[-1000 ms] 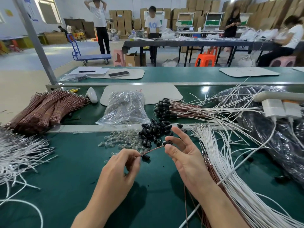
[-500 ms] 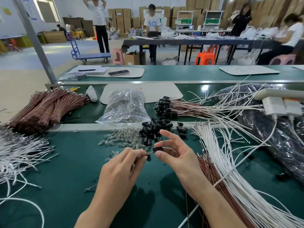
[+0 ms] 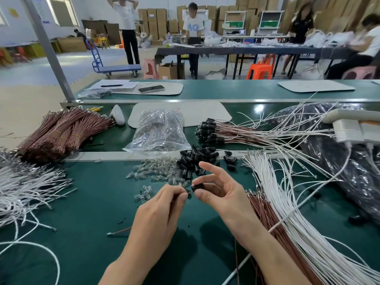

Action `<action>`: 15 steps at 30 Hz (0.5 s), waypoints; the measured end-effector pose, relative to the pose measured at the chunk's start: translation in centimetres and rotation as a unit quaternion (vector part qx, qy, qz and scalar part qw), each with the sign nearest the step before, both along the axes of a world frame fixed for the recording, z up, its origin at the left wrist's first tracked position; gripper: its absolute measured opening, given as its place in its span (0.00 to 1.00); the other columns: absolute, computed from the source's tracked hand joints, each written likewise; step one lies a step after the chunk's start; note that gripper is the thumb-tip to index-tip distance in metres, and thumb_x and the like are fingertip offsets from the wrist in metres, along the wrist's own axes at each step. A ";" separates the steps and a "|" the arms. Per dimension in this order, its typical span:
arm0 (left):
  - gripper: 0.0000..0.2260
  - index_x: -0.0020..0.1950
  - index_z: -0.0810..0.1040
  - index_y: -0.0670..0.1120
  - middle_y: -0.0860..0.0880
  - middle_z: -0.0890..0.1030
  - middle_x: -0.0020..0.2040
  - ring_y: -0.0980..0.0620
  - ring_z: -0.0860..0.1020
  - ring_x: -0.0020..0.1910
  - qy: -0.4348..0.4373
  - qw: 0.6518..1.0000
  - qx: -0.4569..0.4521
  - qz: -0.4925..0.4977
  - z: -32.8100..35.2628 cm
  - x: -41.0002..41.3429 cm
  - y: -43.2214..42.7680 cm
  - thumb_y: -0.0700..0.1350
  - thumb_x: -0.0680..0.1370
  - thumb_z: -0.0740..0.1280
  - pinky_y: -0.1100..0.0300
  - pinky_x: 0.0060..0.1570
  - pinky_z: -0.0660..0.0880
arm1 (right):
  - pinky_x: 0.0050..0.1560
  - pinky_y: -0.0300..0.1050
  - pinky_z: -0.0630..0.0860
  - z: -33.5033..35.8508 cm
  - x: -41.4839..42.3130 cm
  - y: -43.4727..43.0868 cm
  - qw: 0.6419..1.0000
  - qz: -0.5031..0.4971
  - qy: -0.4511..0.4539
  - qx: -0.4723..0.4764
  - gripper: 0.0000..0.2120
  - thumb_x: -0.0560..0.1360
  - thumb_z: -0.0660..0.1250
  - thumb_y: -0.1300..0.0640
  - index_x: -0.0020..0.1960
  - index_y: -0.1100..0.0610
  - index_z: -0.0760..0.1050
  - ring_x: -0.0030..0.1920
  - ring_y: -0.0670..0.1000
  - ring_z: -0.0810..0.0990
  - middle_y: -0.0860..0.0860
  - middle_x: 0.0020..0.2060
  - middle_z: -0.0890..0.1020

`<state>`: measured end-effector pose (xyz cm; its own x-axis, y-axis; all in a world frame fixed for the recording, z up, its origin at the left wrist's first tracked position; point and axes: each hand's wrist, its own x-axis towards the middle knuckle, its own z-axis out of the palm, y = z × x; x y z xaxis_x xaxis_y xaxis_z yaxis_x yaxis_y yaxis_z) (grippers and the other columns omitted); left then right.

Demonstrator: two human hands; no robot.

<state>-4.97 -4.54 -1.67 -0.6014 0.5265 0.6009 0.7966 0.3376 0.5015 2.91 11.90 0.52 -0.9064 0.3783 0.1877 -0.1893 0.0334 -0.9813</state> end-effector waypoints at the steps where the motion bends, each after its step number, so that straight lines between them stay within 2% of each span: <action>1: 0.05 0.52 0.71 0.57 0.62 0.75 0.45 0.60 0.74 0.37 -0.006 1.000 0.003 -0.001 -0.1 0.0 0.1 0.56 0.84 0.58 0.65 0.37 0.70 | 0.53 0.33 0.77 0.0 0.0 -0.1 1.000 0.002 0.000 0.000 0.26 0.74 0.75 0.65 0.65 0.43 0.77 0.52 0.45 0.85 0.48 0.50 0.86; 6: 0.06 0.53 0.71 0.61 0.61 0.77 0.44 0.60 0.76 0.37 -0.042 0.999 0.013 -0.004 -0.2 0.2 0.5 0.60 0.82 0.58 0.66 0.37 0.71 | 0.54 0.34 0.77 0.0 -0.1 -0.4 1.000 0.017 -0.003 0.008 0.27 0.74 0.73 0.67 0.67 0.46 0.76 0.52 0.45 0.84 0.48 0.49 0.86; 8: 0.08 0.56 0.71 0.64 0.62 0.78 0.46 0.60 0.78 0.40 -0.058 0.998 0.008 0.002 0.0 -0.1 0.2 0.64 0.80 0.60 0.68 0.40 0.72 | 0.54 0.34 0.77 0.1 -0.1 -0.2 1.000 0.005 0.000 0.012 0.27 0.74 0.74 0.66 0.67 0.45 0.76 0.52 0.45 0.84 0.47 0.50 0.86; 10: 0.08 0.56 0.72 0.63 0.64 0.78 0.45 0.62 0.78 0.42 -0.050 0.999 -0.003 0.013 0.0 -0.4 -0.1 0.62 0.80 0.64 0.70 0.43 0.72 | 0.54 0.34 0.77 0.1 -0.2 0.0 1.000 -0.010 0.004 -0.002 0.27 0.73 0.75 0.64 0.66 0.42 0.76 0.52 0.44 0.85 0.46 0.53 0.86; 13: 0.02 0.52 0.74 0.59 0.65 0.77 0.43 0.64 0.76 0.40 -0.023 1.000 -0.005 0.016 0.0 -0.3 -0.1 0.54 0.81 0.67 0.71 0.40 0.71 | 0.56 0.36 0.78 0.0 -0.3 0.0 0.996 -0.009 0.003 -0.087 0.26 0.70 0.76 0.57 0.66 0.41 0.78 0.56 0.48 0.84 0.47 0.56 0.85; 15: 0.01 0.51 0.75 0.59 0.65 0.77 0.43 0.64 0.76 0.39 -0.025 1.000 0.008 0.017 0.2 -0.2 -0.1 0.55 0.81 0.65 0.72 0.38 0.71 | 0.56 0.38 0.79 -0.1 -0.5 -0.1 0.979 0.011 0.018 -0.203 0.20 0.69 0.75 0.57 0.60 0.48 0.83 0.58 0.53 0.84 0.53 0.56 0.85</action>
<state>-5.19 -4.66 -1.44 -0.6482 0.4962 0.5777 0.7587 0.3557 0.5458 2.37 11.80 0.43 -0.9107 0.4089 0.0585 -0.2207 -0.3621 -0.9056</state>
